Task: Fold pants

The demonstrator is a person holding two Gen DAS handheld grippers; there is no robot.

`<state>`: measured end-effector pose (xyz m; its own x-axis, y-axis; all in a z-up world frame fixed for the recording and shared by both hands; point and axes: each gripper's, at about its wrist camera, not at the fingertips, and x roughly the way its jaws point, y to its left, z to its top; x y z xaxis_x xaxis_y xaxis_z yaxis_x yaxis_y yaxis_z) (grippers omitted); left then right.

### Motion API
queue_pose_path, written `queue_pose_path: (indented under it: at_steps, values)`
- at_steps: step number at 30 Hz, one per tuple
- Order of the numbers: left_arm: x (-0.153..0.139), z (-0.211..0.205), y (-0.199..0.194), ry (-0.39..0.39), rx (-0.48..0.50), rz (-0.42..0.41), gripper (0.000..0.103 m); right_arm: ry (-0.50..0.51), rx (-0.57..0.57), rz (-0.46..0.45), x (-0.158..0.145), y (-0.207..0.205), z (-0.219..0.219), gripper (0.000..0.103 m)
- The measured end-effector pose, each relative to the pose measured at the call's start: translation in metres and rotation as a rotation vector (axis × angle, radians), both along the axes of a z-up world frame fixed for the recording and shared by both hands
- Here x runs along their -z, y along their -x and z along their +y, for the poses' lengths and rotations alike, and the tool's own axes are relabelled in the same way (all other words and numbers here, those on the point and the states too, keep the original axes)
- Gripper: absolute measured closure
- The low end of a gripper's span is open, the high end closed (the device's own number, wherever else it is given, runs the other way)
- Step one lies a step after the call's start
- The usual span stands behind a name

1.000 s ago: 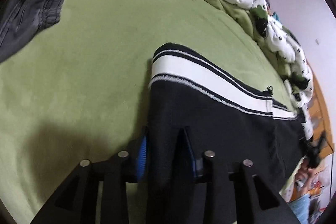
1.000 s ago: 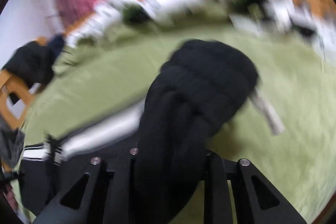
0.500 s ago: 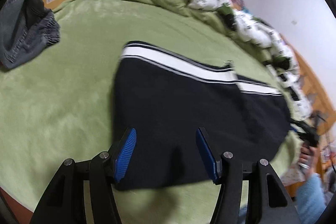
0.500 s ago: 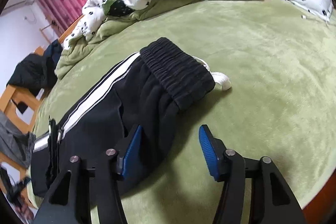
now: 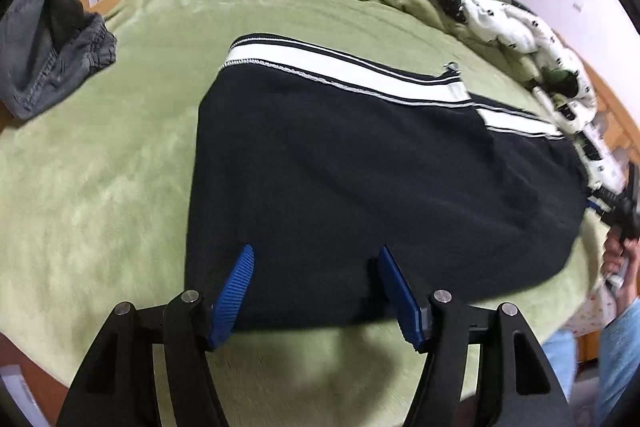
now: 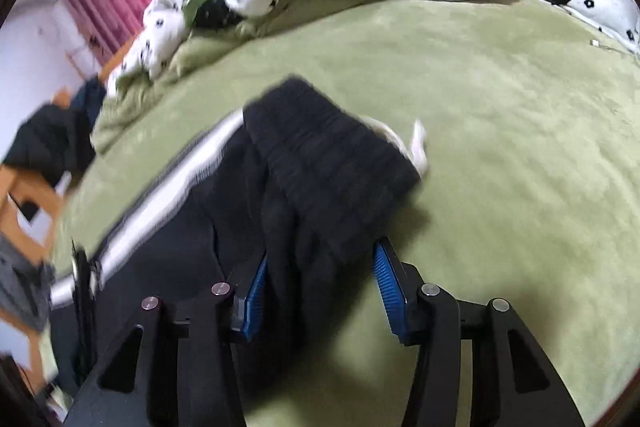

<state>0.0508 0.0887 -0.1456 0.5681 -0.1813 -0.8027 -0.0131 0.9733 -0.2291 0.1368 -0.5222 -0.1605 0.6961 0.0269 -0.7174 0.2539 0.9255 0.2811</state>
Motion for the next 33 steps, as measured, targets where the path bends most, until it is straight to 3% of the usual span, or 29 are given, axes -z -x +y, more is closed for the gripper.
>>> queue_pose_path:
  at_steps: [3, 5, 9, 12, 17, 20, 21, 23, 24, 27, 29, 31, 33]
  values:
    - [-0.003, 0.01, 0.016, 0.012, -0.033, -0.023, 0.04, 0.12, -0.019, -0.025, -0.025, 0.03, 0.028, 0.052]
    - [-0.002, 0.016, 0.027, -0.015, -0.07, -0.044, 0.04, 0.162, -0.095, -0.051, -0.04, 0.042, 0.061, 0.051]
    - [0.004, 0.024, 0.039, -0.03, -0.085, -0.035, 0.04, 0.109, -0.305, -0.064, -0.054, 0.048, 0.146, 0.048]
    - [0.012, 0.034, 0.044, -0.013, -0.102, -0.021, 0.04, 0.04, -0.407, -0.053, -0.046, 0.047, 0.204, 0.047]
    - [0.024, 0.045, 0.053, 0.02, -0.106, 0.004, 0.04, -0.036, -0.457, -0.025, -0.015, 0.038, 0.271, 0.047]
    - [0.021, 0.046, 0.061, -0.013, -0.081, -0.004, 0.04, -0.061, -0.467, 0.02, 0.007, 0.027, 0.3, 0.047]
    - [0.021, 0.047, 0.062, -0.021, -0.077, -0.007, 0.04, -0.054, -0.457, 0.047, 0.017, 0.023, 0.308, 0.055]
    - [0.019, 0.053, 0.065, -0.025, -0.07, -0.013, 0.04, -0.055, -0.467, 0.072, 0.025, 0.02, 0.314, 0.083]
    - [0.017, 0.056, 0.068, -0.018, -0.068, -0.02, 0.04, -0.074, -0.457, 0.045, 0.023, 0.026, 0.312, 0.084]
    - [0.007, 0.071, 0.081, 0.097, -0.043, -0.116, 0.039, -0.213, -0.437, -0.036, 0.016, 0.05, 0.291, 0.086]
    - [0.004, 0.079, 0.081, 0.172, -0.051, -0.148, 0.034, -0.188, -0.411, -0.016, 0.022, 0.053, 0.29, 0.087]
    - [0.008, 0.084, 0.073, 0.235, -0.069, -0.131, 0.034, -0.159, -0.416, 0.033, 0.042, 0.049, 0.297, 0.087]
    - [0.019, 0.09, 0.06, 0.322, -0.103, -0.097, 0.034, -0.116, -0.419, 0.021, 0.044, 0.051, 0.3, 0.085]
